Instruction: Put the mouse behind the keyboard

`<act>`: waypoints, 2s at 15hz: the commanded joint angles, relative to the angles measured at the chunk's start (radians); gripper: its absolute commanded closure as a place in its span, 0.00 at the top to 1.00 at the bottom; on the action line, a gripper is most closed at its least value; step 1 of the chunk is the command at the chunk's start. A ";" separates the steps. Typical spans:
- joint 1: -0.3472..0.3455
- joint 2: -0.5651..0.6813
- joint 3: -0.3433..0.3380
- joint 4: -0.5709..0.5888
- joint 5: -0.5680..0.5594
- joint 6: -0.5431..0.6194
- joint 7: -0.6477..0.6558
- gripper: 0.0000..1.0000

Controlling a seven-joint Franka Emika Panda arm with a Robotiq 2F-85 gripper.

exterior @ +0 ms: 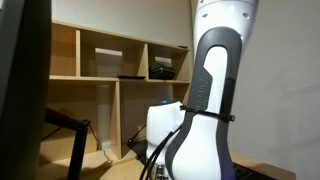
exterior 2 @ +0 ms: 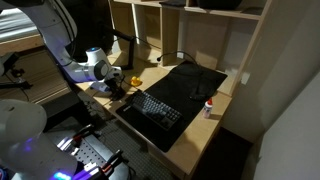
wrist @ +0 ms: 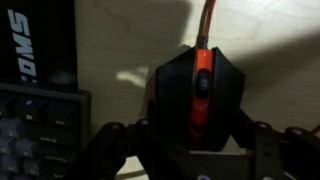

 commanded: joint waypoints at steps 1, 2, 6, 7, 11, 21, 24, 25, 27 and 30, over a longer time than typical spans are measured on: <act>0.010 0.039 -0.005 0.019 0.039 0.011 -0.011 0.44; -0.001 0.036 0.003 0.016 0.050 0.010 -0.014 0.44; -0.080 -0.060 0.052 -0.031 0.117 -0.003 -0.061 0.44; -0.092 -0.094 0.052 -0.050 0.126 -0.002 -0.066 0.44; -0.203 -0.294 0.104 -0.147 0.153 0.006 -0.132 0.44; -0.355 -0.328 0.191 -0.080 0.334 -0.040 -0.158 0.44; -0.456 -0.334 0.158 -0.009 0.407 -0.072 -0.156 0.44; -0.479 -0.327 0.157 0.013 0.437 -0.079 -0.141 0.44; -0.484 -0.331 0.169 -0.013 0.401 -0.047 -0.140 0.69; -0.500 -0.330 0.165 0.004 0.409 -0.060 -0.138 0.44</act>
